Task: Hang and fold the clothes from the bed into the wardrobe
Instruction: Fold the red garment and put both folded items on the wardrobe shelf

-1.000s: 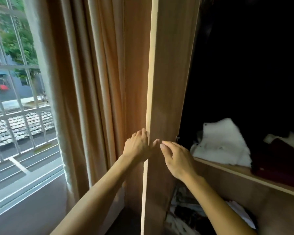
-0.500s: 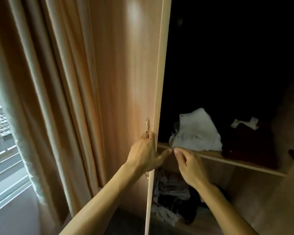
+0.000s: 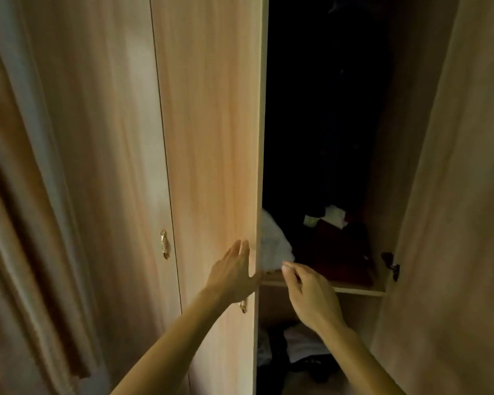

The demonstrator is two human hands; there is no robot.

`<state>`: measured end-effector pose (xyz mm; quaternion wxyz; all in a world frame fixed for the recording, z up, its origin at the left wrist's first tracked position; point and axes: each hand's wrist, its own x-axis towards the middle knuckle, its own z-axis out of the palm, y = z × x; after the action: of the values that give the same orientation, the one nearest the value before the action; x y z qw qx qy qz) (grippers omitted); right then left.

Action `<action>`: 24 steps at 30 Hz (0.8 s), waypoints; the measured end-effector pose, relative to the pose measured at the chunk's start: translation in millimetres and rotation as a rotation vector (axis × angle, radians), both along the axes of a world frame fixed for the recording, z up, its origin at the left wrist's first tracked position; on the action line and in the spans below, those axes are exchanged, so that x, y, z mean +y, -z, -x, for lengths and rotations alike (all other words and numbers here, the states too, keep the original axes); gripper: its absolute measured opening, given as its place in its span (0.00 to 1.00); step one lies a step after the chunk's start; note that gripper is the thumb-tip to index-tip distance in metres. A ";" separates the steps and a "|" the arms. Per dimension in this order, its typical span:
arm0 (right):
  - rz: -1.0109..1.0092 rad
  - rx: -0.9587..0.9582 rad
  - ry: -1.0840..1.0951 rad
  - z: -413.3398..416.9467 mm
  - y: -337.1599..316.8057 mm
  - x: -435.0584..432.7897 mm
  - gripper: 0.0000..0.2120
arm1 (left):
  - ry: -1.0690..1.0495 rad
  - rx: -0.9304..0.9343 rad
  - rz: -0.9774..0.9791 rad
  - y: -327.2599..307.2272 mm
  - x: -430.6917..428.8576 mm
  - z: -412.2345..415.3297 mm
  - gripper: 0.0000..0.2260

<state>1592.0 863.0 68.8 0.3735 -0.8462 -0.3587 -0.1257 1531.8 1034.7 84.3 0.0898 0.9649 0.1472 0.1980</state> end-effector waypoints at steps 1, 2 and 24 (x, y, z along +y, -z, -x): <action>0.003 0.002 0.005 -9.7 0.4 -4.9 0.19 | -0.012 0.029 -0.002 1.7 -2.2 -9.9 0.36; 0.008 0.001 0.009 -18.6 0.8 -7.6 0.19 | -0.019 0.060 -0.011 2.8 -3.2 -18.8 0.37; 0.130 -0.075 0.217 -198.0 15.8 81.8 0.19 | 0.182 -0.095 0.009 25.9 57.7 -219.6 0.39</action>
<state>1790.0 944.9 52.9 0.2886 -0.8971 -0.2860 -0.1734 1751.3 1092.5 58.4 0.1189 0.9633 0.0554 0.2341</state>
